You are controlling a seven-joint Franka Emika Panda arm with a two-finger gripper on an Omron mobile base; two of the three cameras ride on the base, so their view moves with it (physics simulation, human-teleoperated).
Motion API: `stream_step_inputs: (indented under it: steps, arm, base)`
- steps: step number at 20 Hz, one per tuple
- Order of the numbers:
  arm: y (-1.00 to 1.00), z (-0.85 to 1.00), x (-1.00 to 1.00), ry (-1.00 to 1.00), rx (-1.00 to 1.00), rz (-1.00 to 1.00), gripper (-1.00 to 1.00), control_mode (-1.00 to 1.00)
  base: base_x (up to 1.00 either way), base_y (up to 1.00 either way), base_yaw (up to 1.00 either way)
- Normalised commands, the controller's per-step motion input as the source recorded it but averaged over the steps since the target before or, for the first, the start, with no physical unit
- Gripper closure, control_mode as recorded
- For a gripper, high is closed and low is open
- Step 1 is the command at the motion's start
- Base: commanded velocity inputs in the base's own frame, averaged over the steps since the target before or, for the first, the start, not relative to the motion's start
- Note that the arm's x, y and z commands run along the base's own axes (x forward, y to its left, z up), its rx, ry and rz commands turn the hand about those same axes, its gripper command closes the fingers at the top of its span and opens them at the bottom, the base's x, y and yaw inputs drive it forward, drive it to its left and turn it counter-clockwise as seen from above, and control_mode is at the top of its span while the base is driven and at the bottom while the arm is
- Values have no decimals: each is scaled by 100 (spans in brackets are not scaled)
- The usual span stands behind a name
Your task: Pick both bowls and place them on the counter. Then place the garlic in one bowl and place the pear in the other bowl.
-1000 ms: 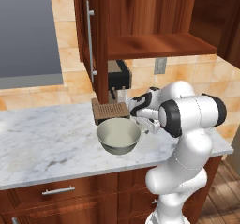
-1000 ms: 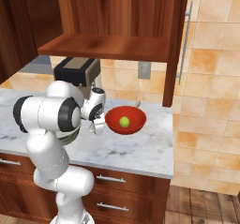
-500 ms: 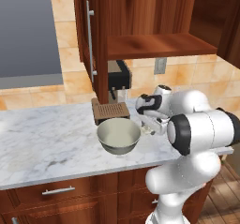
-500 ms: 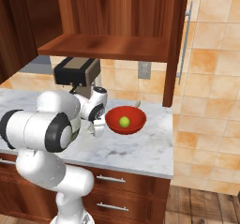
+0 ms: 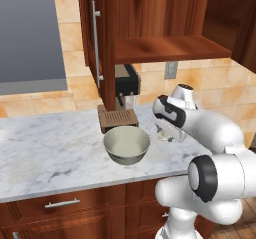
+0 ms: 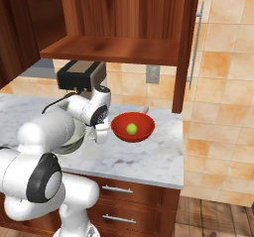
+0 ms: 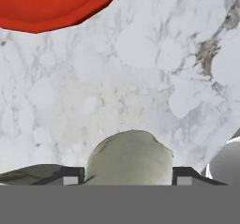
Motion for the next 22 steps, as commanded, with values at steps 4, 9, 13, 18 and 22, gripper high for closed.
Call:
stream_step_inputs:
  steps: [4,9,13,18,22]
  arm:
    - [0,63,-38,-9,0,7,100,-100]
    - [22,46,-15,-20,1,7,100,-100]
    - [40,31,-5,-21,1,9,100,-100]
    - [47,19,-2,-7,0,5,100,-100]
    - [46,7,-3,0,0,5,100,-100]
  base:
    - [0,0,0]
    - [0,0,0]
    - [0,0,0]
    - [0,0,0]
    - [0,0,0]
